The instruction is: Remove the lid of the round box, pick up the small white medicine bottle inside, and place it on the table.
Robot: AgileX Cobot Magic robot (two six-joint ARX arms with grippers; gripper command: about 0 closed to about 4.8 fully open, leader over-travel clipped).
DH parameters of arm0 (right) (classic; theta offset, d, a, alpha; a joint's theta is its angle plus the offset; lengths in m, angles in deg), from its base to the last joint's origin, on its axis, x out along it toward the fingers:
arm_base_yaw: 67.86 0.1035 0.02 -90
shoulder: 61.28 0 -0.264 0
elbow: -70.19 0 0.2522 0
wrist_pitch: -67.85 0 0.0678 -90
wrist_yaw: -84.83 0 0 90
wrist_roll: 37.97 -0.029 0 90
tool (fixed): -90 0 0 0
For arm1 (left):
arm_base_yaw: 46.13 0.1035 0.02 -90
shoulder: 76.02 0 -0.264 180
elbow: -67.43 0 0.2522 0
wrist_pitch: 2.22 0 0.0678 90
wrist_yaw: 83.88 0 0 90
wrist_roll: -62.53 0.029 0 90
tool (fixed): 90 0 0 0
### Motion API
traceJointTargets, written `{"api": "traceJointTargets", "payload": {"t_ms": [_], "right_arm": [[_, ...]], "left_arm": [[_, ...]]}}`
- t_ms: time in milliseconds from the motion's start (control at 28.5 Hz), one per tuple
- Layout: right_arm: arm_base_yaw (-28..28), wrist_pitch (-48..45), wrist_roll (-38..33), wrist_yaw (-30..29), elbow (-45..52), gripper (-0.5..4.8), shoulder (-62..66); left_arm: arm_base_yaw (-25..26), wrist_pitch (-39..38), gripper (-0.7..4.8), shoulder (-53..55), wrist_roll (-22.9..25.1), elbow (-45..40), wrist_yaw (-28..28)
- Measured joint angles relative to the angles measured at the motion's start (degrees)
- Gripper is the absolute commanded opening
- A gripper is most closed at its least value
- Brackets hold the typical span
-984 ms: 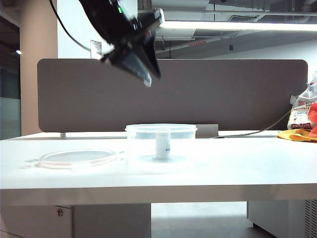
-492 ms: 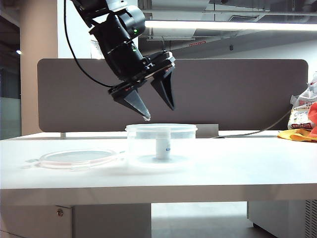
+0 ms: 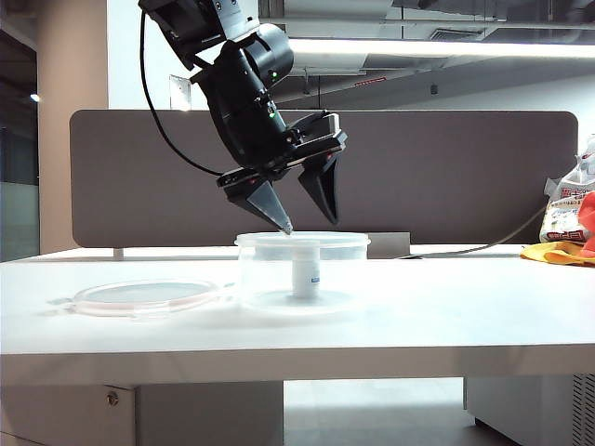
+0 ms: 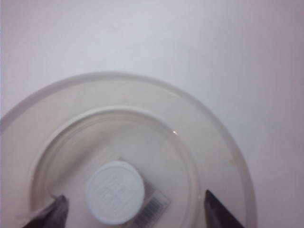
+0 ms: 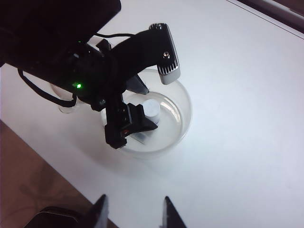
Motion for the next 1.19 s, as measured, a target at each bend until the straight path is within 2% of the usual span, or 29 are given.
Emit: {"api": "traceJointTargets", "payload": {"t_ms": [105,527,738,879,1089,1195], "right_arm": [[0.02,0.15,0.02,0.02,0.00,1.48,0.04],[0.02,1.05,0.00,0.37,0.00,1.48,0.04],[0.00,1.36,0.00,0.68,0.00,1.48,0.04],[0.00,1.36,0.00,0.68,0.00,1.48,0.04],[0.00,1.36,0.02,0.70,0.00,1.48,0.04],[0.00,1.36,0.00,0.70,0.00,1.48,0.04]], "left_arm": [[0.07,0.55,3.31,0.33,0.00,0.00,-0.33],[0.04,1.44,3.31,2.64,0.00,0.00,-0.42],[0.00,1.90,3.26,2.73,0.00,0.00,-2.49],[0.00,1.95,2.09,2.73,0.22,0.00,-3.32],[0.04,2.14,1.98,2.73,0.33,0.00,-3.74],[0.04,2.21,1.47,2.73,0.33,0.00,-3.74]]}}
